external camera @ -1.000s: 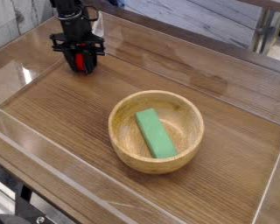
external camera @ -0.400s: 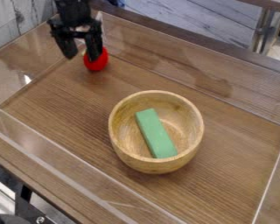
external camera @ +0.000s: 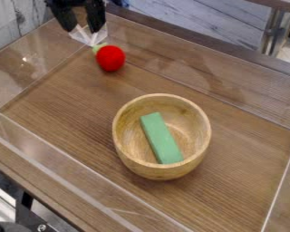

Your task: Move the red fruit to the left

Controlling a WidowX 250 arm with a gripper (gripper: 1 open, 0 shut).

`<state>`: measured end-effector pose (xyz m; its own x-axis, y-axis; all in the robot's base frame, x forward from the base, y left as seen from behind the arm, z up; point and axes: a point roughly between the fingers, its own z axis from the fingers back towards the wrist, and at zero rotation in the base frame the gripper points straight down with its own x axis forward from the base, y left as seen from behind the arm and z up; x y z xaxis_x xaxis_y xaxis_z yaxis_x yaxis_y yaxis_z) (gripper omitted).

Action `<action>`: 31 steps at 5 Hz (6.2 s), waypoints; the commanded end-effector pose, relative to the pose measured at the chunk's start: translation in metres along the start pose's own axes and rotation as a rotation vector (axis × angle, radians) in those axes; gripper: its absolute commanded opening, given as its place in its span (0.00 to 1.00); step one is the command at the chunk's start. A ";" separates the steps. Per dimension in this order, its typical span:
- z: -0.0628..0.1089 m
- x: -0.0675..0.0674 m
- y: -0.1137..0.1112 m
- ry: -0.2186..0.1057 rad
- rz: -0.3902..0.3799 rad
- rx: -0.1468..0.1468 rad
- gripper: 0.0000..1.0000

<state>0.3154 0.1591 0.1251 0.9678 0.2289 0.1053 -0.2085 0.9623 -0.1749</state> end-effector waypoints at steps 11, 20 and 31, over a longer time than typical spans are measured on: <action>-0.023 0.063 0.041 -0.118 0.369 0.163 0.00; 0.013 0.040 0.005 -0.080 0.430 0.167 1.00; 0.032 0.025 0.025 0.056 0.019 0.175 1.00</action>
<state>0.3277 0.1877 0.1325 0.9700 0.2426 -0.0146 -0.2429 0.9697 -0.0265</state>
